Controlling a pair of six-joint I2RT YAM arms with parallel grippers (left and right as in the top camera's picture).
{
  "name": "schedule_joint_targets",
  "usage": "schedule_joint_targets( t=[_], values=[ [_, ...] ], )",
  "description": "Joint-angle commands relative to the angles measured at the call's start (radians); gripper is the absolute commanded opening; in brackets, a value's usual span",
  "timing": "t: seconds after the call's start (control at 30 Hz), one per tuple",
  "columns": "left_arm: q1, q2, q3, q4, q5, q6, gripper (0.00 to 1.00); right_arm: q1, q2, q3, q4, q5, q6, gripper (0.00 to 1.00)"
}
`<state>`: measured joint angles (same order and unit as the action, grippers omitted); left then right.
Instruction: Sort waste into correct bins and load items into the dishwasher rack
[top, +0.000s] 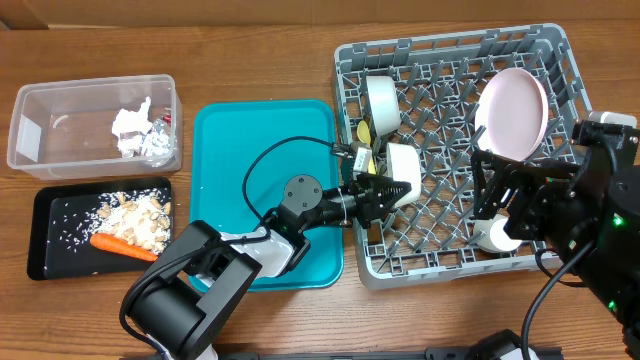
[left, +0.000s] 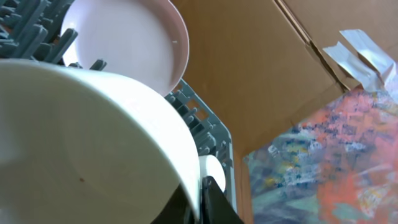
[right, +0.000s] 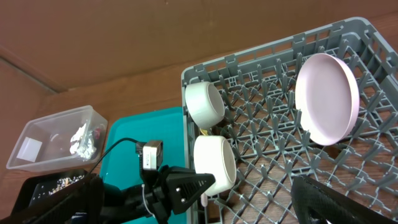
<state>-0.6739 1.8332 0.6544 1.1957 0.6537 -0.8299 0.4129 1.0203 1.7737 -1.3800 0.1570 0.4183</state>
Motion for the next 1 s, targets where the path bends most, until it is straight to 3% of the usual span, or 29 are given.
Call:
schedule_joint_targets(
  t=[0.0, 0.13, 0.2, 0.27, 0.6, 0.97],
  values=[
    [0.000, 0.011, 0.016, 0.006, 0.024, 0.041, 0.30, -0.001, -0.002, 0.008, 0.005, 0.007, 0.002, 1.00],
    [0.008, 0.010, 0.016, 0.040, 0.063, 0.029, 0.69, -0.001, -0.002, 0.008, 0.005, 0.007, 0.002, 1.00],
    [0.024, 0.010, 0.016, 0.043, 0.105, 0.005, 0.72, -0.001, -0.002, 0.008, 0.005, 0.007, 0.002, 1.00],
    [0.044, 0.010, 0.016, 0.042, 0.156, -0.007, 1.00, -0.001, -0.002, 0.008, 0.005, 0.007, 0.002, 1.00],
    [0.162, -0.005, 0.016, -0.008, 0.314, -0.166, 1.00, -0.001, -0.002, 0.008, 0.005, 0.007, 0.002, 1.00],
    [0.254, -0.206, 0.016, -0.525, 0.291, 0.006, 1.00, -0.001, -0.002, 0.008, 0.005, 0.007, 0.001, 1.00]
  ],
)
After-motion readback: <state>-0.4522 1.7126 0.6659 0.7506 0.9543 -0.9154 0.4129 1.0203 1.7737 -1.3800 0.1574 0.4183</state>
